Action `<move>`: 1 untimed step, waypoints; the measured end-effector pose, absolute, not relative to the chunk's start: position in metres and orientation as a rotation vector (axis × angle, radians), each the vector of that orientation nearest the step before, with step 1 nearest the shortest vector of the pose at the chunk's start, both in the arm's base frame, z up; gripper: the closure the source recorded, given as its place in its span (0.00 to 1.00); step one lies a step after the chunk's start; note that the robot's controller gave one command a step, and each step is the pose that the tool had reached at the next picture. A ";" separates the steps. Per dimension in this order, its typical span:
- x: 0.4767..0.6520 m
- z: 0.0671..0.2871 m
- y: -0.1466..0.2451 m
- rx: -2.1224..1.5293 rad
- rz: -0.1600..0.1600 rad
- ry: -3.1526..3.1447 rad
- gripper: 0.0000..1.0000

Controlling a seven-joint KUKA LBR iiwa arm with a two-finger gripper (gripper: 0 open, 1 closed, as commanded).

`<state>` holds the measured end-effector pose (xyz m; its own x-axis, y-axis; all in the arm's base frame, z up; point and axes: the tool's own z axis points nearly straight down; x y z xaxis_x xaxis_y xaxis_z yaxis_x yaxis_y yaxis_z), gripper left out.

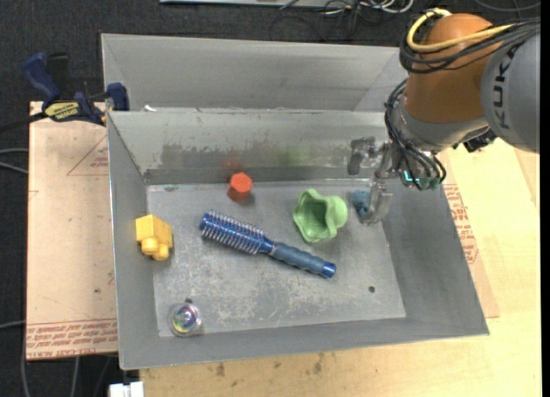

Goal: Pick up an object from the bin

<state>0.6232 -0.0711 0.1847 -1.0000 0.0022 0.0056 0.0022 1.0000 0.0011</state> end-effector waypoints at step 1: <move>0.595 0.138 -0.002 -0.047 -0.008 -3.137 0.00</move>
Offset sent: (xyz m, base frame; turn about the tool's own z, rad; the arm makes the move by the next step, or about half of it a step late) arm -0.0268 0.0632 -0.0436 0.0357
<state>0.5949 -0.0017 0.1378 -0.9995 0.0303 0.0044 0.0303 0.9995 0.0049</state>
